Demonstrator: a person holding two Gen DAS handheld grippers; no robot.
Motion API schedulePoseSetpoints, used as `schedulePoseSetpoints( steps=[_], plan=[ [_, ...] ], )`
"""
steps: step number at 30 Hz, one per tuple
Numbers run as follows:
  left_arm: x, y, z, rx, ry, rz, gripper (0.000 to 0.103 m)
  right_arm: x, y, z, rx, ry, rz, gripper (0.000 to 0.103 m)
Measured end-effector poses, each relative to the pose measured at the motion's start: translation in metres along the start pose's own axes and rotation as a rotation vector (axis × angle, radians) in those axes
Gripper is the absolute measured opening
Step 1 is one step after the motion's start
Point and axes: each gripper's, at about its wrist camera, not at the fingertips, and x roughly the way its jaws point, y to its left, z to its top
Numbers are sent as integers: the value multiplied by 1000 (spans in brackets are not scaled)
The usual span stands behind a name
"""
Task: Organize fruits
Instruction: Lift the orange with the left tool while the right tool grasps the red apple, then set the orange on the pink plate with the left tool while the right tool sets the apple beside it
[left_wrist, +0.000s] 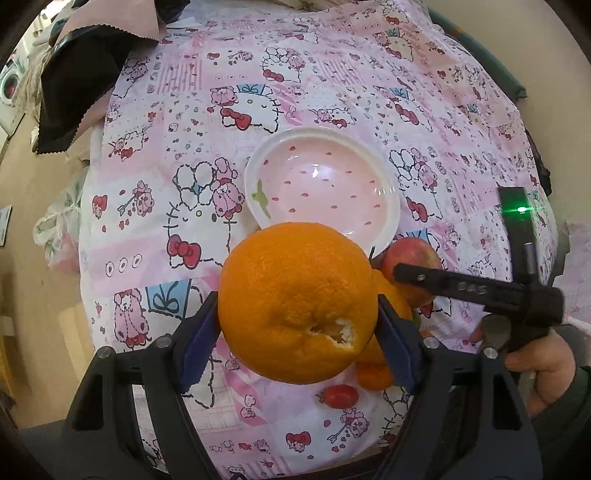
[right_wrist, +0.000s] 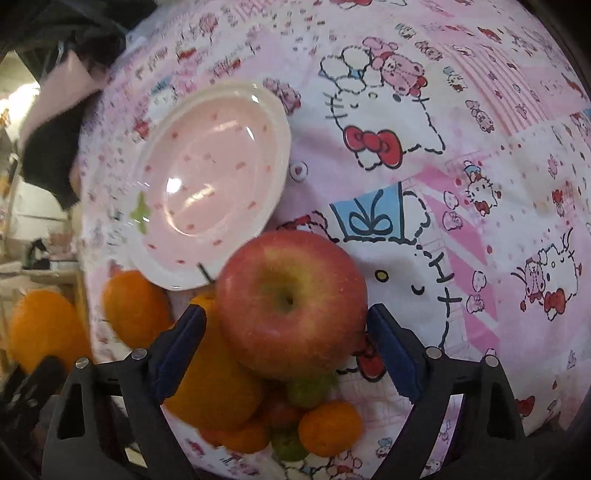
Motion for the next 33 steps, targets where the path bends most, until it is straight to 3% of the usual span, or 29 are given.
schedulePoseSetpoints(
  steps=[6,7,14,27,33],
  plan=[
    [0,-3,0,11,-6,6,76,13,-7,2,41,29,6,91],
    [0,-3,0,11,-6,6,76,14,-7,2,44,30,17,87],
    [0,-4,1,13,-13,9,76,4,-7,-4,1,-6,13,85],
    [-9,-6,9,-2,-83,16,76,-60,-25,-1,64,-197,128,85],
    [-5,-3,26,-35,-44,-30,76,-86,-8,8,5,-287,173,85]
  ],
)
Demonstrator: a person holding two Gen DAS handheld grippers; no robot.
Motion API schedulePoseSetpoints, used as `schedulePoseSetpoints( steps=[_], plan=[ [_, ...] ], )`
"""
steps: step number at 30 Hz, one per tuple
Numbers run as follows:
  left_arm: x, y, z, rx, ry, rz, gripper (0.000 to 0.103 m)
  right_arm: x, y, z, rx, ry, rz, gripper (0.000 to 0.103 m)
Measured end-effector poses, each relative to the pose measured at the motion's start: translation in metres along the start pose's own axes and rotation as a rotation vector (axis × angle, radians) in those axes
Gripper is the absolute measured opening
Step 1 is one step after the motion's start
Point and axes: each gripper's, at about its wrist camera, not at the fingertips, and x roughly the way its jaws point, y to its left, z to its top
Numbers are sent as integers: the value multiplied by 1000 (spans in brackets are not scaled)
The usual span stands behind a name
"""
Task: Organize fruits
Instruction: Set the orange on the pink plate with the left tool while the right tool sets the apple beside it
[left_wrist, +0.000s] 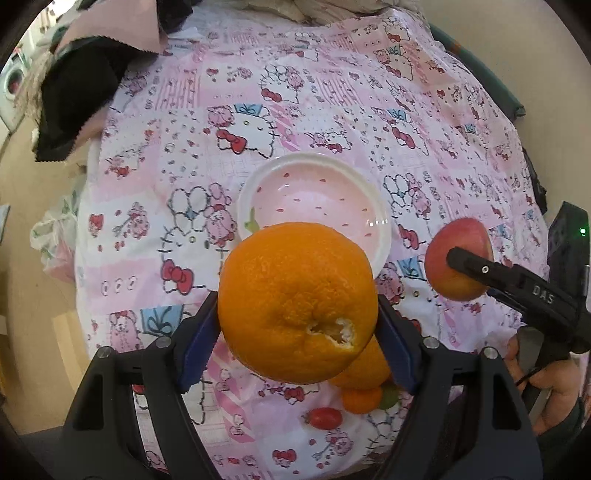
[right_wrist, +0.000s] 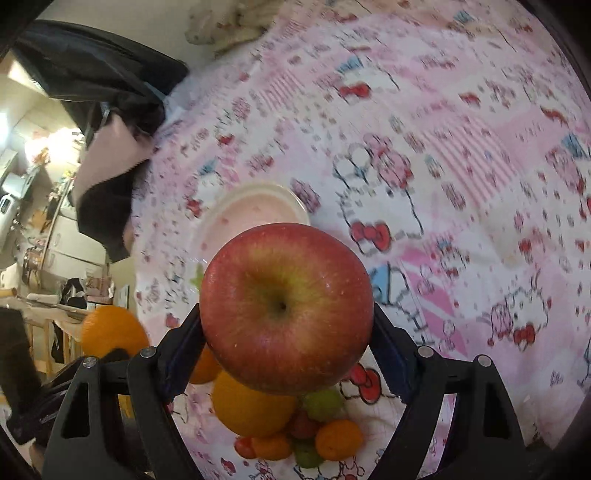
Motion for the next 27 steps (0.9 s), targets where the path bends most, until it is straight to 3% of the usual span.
schedulePoseSetpoints(
  steps=[4,11,23,27],
  plan=[
    [6,-7,11,46,-15,64,76,-4,20,16,-83,-38,0,85],
    [27,-10,39,95,-27,126,76,10,34,35,-160,-26,4,85],
    [72,-17,65,166,-15,159,76,49,34,65,-204,20,-18,85],
    [92,-17,68,188,15,135,76,64,36,71,-214,38,-18,85]
  ],
)
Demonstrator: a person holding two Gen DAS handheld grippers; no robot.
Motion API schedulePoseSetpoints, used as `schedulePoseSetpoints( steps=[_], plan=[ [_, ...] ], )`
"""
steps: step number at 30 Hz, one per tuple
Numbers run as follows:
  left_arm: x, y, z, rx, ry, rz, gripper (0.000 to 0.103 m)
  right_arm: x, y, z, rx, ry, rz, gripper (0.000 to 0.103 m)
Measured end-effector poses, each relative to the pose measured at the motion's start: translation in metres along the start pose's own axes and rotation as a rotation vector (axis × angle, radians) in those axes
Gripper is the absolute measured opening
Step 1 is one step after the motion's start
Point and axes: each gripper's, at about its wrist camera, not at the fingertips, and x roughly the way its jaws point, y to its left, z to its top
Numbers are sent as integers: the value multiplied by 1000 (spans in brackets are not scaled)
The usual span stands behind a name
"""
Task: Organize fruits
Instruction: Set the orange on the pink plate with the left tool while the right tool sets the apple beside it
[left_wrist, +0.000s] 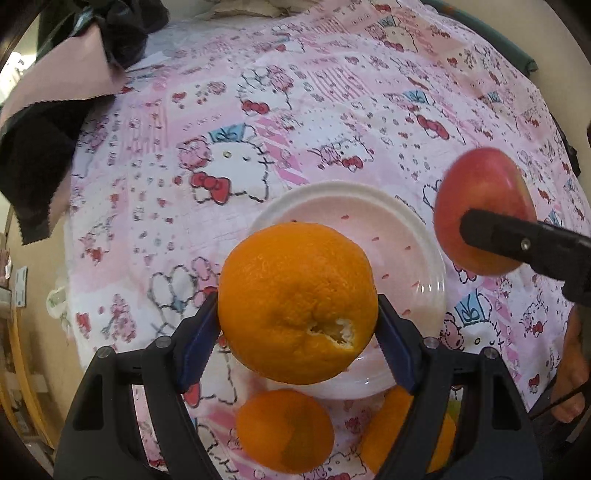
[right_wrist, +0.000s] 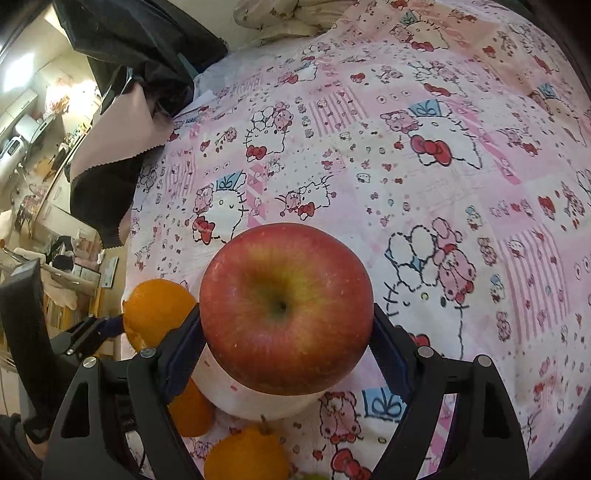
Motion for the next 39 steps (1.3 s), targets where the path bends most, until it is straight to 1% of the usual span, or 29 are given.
schedulePoseSetpoints(
  steps=[2,6,10,15,18,20,23,26,30,35,39],
  plan=[
    [8,-1,2,6,13,-14,76,7,1,2,-4,8,4,85],
    [21,-2,6,16,26,-14,76,21,-1,5,-6,29,0,85],
    [31,6,13,-26,48,-19,76,32,-6,8,13,49,2,85],
    [43,6,14,-5,52,-32,76,45,-3,10,7,81,15,85],
    [50,9,17,-18,65,-38,76,54,3,8,-7,106,23,85],
    [51,13,19,-28,60,-31,77,59,6,8,-16,120,17,85],
    [53,16,24,-41,55,-45,77,69,6,10,-9,134,17,85],
    [55,14,25,-28,49,-39,78,81,4,14,15,155,28,85],
    [59,7,25,10,45,-7,78,93,2,13,49,185,41,86],
    [60,7,24,8,31,4,80,93,0,12,71,188,43,86],
    [61,6,25,17,44,6,81,93,-1,11,79,194,46,87]
  ],
)
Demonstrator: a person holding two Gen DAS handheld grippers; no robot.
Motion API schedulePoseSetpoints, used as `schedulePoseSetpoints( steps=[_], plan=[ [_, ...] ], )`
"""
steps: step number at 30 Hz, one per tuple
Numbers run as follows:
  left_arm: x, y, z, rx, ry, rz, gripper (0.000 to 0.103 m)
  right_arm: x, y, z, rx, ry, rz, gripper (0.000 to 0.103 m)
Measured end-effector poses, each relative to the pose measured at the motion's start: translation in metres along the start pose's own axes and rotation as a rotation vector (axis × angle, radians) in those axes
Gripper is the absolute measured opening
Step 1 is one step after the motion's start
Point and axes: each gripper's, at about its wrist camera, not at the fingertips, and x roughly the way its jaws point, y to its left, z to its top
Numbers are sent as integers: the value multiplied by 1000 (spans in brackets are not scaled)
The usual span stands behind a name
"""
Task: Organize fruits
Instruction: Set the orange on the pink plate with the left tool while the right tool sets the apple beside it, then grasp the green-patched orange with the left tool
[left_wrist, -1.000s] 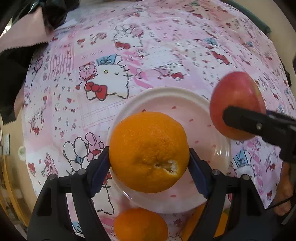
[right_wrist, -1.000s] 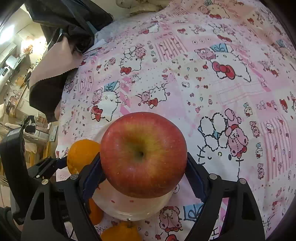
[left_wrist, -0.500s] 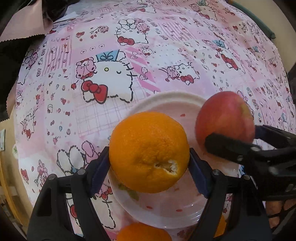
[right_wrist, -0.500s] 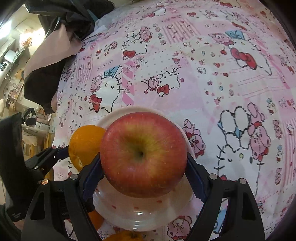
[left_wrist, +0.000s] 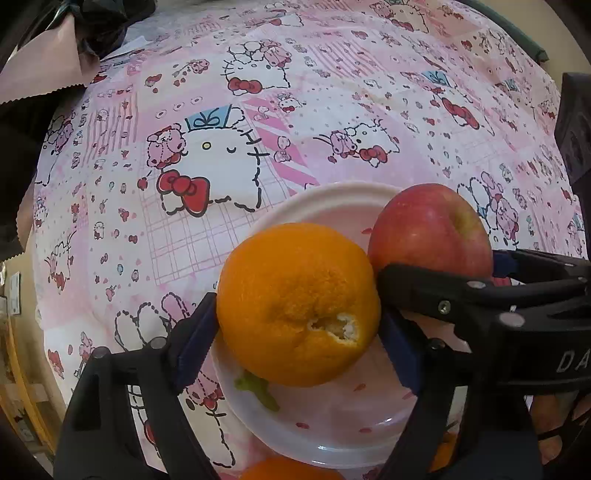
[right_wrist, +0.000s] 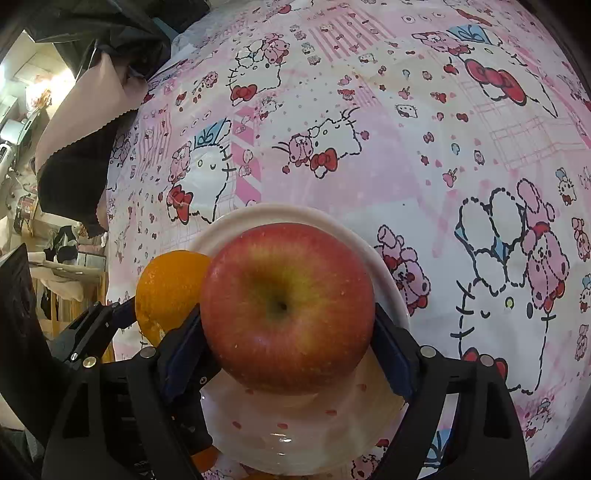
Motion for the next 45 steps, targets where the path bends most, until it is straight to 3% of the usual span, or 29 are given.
schedulePoseSetpoints(
  steps=[5,19,29,35,39,45],
  plan=[
    [3,-7,-3,46,35,21,82,-6,-6,-1,35,-2,23,88],
    [-13,0,-3,-8,30,-32,82,-19,-8,3,53,-24,53,90],
    [-60,5,-9,-68,-50,-66,82,-61,-7,2,57,-110,92,90],
    [-94,9,-21,-92,-103,-75,82,-90,-8,-13,68,-133,99,90],
    [-113,20,-38,-122,-141,-41,82,-106,-8,-29,60,-144,102,90],
    [-126,35,-66,-179,-135,-32,82,-119,-12,-60,72,-131,109,90]
  ],
)
